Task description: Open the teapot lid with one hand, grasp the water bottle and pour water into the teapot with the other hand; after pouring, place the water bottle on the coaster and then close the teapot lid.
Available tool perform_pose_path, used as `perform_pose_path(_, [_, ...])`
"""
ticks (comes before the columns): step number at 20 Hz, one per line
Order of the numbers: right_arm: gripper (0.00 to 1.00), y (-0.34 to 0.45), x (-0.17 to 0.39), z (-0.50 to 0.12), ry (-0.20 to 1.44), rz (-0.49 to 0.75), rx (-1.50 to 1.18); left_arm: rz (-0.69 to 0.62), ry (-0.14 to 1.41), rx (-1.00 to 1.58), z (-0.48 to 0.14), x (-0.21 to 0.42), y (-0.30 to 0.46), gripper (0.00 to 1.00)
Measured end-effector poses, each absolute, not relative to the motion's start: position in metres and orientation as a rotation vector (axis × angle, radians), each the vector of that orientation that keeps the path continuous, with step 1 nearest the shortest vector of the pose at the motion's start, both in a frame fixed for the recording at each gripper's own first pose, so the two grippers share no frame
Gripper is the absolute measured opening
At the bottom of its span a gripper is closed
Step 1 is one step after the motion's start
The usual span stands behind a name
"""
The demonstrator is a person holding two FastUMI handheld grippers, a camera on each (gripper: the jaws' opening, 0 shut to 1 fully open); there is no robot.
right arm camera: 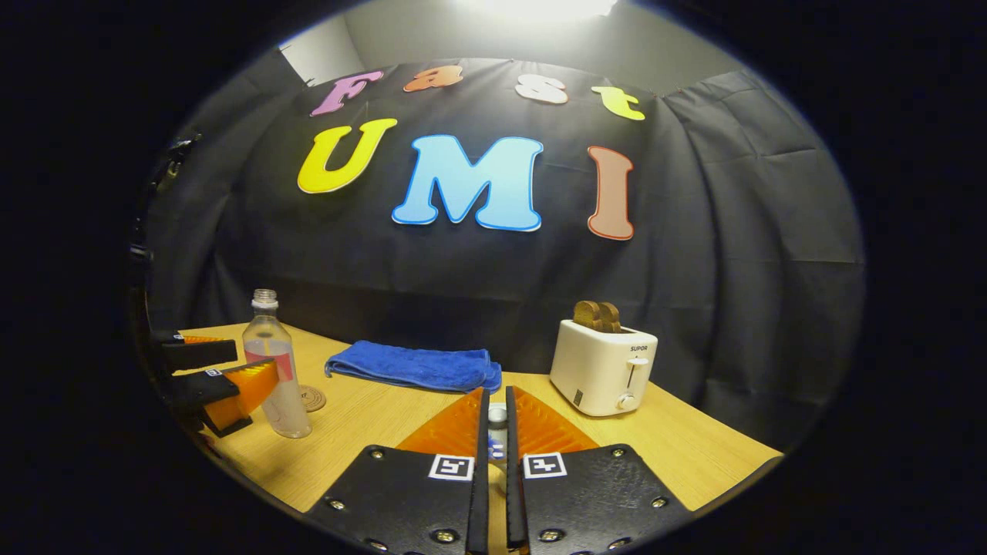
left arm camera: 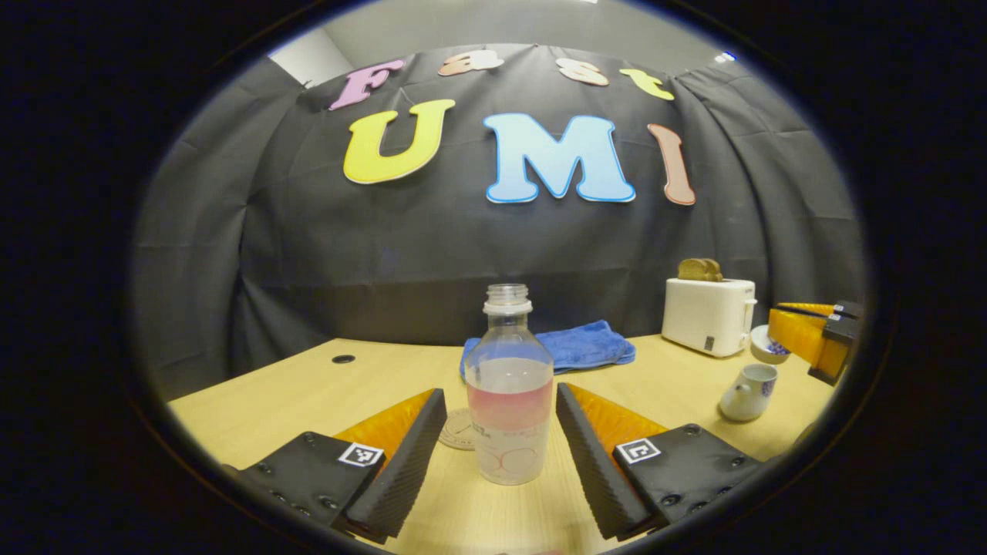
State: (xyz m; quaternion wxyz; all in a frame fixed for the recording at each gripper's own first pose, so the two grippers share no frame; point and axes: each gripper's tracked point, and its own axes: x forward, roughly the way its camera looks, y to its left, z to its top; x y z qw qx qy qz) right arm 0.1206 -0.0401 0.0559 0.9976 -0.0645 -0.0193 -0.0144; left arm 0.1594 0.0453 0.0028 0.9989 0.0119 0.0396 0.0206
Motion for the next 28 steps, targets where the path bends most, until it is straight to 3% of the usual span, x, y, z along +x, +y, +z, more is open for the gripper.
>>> perform_pose_path(9, [0.09,-0.032,0.118,0.048,-0.027,0.011,-0.112,0.022,0.156,-0.01,-0.027,0.202,0.044,1.0])
perform_pose_path(13, [0.09,-0.028,0.112,0.047,-0.026,0.034,-0.118,-0.043,0.159,0.005,-0.028,0.215,0.032,0.99])
perform_pose_path(14, [0.09,-0.026,0.107,0.047,-0.028,0.04,-0.12,-0.061,0.161,0.008,-0.029,0.217,0.029,0.89])
perform_pose_path(28, [0.09,-0.048,-0.013,0.049,-0.036,0.03,-0.058,-0.158,0.143,0.259,-0.006,0.201,-0.02,0.87])
